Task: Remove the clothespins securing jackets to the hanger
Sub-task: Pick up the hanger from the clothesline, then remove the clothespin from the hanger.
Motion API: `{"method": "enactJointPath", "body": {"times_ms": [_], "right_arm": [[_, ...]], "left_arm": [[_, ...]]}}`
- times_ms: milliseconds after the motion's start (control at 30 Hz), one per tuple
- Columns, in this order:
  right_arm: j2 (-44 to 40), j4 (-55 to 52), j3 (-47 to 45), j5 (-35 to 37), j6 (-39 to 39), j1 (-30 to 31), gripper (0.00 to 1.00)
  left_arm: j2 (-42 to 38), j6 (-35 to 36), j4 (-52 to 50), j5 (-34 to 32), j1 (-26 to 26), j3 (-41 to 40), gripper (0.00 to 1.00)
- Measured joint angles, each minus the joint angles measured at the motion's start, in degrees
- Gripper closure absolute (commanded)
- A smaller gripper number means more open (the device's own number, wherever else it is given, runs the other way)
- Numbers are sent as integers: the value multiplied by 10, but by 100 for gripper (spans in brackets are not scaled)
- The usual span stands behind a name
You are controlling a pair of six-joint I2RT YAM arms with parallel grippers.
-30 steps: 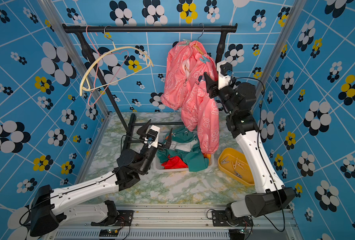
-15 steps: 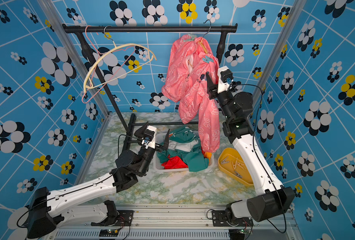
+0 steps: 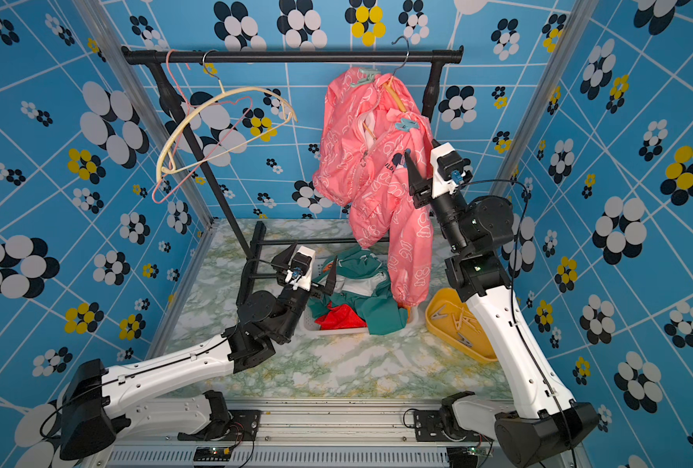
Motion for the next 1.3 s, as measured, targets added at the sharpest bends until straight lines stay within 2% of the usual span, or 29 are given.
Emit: {"method": "enactJointPath", "body": {"times_ms": [167,333,433,600,800,933,1100,1300], "right_arm": [[-16,-105,-5,7,-37,42,100],[-85,-195,-52,21,-79,101,100],[-149,-212,-101,34,-103,133,100],[-243,-202,-189,60,-140,173,100],[-260,-182,-250,115,-192,212,100],[-252,-159,-286,153,-221,225,100],[-250,-117,-321,179,-243,227,100],[-250,-84,-346,190,-256,230,100]], "left_arm": [[-8,-25,-33,16,0,11,6],[-16,-111,-124,57,31,63,10],[-38,-204,-186,139,85,82,13],[-63,-396,-236,319,204,113,24],[-48,-595,-234,488,256,157,31],[-27,-710,-213,550,280,162,33],[17,-846,-177,587,310,150,21],[92,-997,-93,610,331,130,28]]}}
